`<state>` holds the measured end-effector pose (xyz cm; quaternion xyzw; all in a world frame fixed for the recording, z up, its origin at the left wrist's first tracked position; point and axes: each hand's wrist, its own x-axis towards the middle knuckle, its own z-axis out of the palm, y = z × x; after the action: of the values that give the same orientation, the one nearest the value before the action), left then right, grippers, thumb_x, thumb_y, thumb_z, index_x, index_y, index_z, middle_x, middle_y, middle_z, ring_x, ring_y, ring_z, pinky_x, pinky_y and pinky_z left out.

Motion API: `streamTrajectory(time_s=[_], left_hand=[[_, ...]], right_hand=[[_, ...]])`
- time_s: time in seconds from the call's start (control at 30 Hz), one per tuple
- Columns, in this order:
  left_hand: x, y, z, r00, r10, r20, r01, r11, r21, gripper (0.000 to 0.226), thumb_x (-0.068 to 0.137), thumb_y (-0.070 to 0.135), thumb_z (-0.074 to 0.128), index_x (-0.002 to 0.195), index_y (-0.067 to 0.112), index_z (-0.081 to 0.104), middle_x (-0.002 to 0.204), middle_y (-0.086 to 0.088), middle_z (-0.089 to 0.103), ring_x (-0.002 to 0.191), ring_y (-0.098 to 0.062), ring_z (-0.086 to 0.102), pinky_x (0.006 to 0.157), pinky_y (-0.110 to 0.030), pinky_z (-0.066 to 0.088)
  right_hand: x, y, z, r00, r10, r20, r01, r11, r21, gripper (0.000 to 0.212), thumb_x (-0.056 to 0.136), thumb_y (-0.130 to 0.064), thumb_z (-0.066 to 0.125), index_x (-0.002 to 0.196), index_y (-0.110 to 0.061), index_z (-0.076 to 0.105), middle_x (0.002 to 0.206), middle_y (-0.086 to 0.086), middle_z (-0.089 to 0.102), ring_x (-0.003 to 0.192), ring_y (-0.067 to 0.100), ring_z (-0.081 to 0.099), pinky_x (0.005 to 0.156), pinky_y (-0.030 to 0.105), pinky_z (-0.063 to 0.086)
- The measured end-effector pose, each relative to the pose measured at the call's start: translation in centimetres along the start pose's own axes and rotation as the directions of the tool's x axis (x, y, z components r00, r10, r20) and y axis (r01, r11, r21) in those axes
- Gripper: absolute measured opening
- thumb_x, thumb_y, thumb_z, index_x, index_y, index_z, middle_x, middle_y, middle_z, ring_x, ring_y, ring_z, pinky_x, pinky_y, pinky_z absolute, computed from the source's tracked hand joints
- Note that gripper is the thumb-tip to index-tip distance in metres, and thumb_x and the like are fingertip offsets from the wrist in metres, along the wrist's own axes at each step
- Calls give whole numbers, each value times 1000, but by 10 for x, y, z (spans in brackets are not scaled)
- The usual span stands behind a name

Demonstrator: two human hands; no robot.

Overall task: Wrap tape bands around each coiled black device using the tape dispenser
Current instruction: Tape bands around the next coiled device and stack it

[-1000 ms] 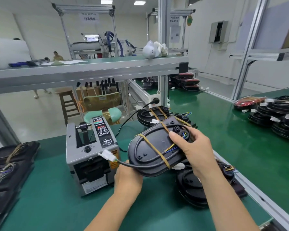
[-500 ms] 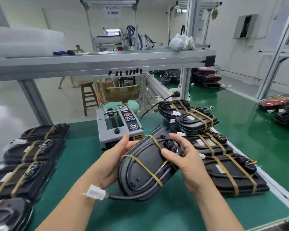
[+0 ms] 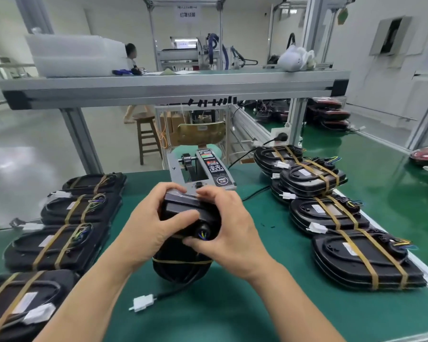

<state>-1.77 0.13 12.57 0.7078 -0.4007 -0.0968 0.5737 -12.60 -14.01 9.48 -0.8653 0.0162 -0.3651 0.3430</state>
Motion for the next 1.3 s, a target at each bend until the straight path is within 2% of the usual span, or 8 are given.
streamTrajectory(time_s=[0.1, 0.2, 0.27, 0.37, 0.5, 0.77, 0.93, 1.3], left_hand=[[-4, -9, -9, 999, -17, -34, 15, 998, -57, 46, 62, 50, 75, 100, 28, 61, 91, 5, 68, 83, -10, 63, 79, -32, 49], [-8, -16, -16, 999, -8, -38, 4, 996, -90, 43, 65, 47, 75, 100, 27, 61, 89, 6, 67, 82, -10, 61, 77, -28, 51], [-11, -20, -19, 999, -5, -41, -2, 989, -148, 37, 69, 39, 78, 99, 26, 61, 86, 9, 66, 78, -6, 62, 71, -18, 50], [-17, -27, -25, 997, 1, -82, -19, 976, -217, 33, 74, 25, 83, 99, 26, 62, 83, 10, 67, 75, -4, 63, 67, -12, 49], [-25, -33, -32, 975, 32, -219, -83, 970, -227, 32, 74, 27, 73, 104, 23, 63, 87, 9, 69, 79, -4, 64, 70, -12, 51], [-32, -44, -44, 956, 28, -291, -104, 962, -251, 36, 77, 35, 76, 111, 30, 63, 97, 7, 72, 88, -6, 68, 75, -13, 53], [-36, -48, -45, 967, 23, -252, -99, 951, -294, 42, 78, 45, 65, 118, 35, 59, 108, 0, 68, 103, -17, 65, 85, -27, 51], [-38, -46, -34, 958, 89, -273, -178, 930, -322, 47, 79, 28, 60, 125, 36, 56, 103, 7, 68, 95, -9, 64, 78, -14, 51]], right_hand=[[-1, -3, 15, 999, 15, 42, -15, 1000, 15, 84, 63, -31, 87, 135, -32, 43, 121, -21, 48, 124, 8, 44, 108, 32, 41], [0, -3, 15, 997, 73, 30, -77, 987, 143, 78, 68, -49, 82, 135, -37, 45, 128, -20, 51, 128, 7, 46, 107, 19, 37], [3, 1, 12, 978, 195, -76, -166, 942, 290, 55, 75, -51, 75, 124, -37, 57, 122, -17, 58, 120, 5, 53, 100, 14, 39], [6, 18, 10, 820, 518, -244, -354, 794, 494, 6, 86, -21, 70, 90, -25, 72, 90, -8, 70, 84, 7, 62, 79, 24, 48], [0, 37, 20, 595, 791, -141, -592, 551, 588, 19, 88, -3, 63, 78, -16, 71, 61, -8, 61, 57, 10, 49, 50, 18, 42], [12, 30, 48, 491, 871, 0, -609, 342, 716, 8, 90, -5, 66, 83, -5, 68, 65, 3, 62, 49, 7, 49, 42, 18, 40], [22, 26, 53, 437, 898, -42, -623, 336, 706, 15, 89, -11, 69, 75, -7, 67, 63, 3, 62, 45, 7, 48, 42, 19, 41], [37, 22, 61, 383, 914, -135, -678, 378, 630, 16, 82, -6, 66, 66, -7, 68, 48, -1, 62, 36, 7, 51, 42, 20, 45]])
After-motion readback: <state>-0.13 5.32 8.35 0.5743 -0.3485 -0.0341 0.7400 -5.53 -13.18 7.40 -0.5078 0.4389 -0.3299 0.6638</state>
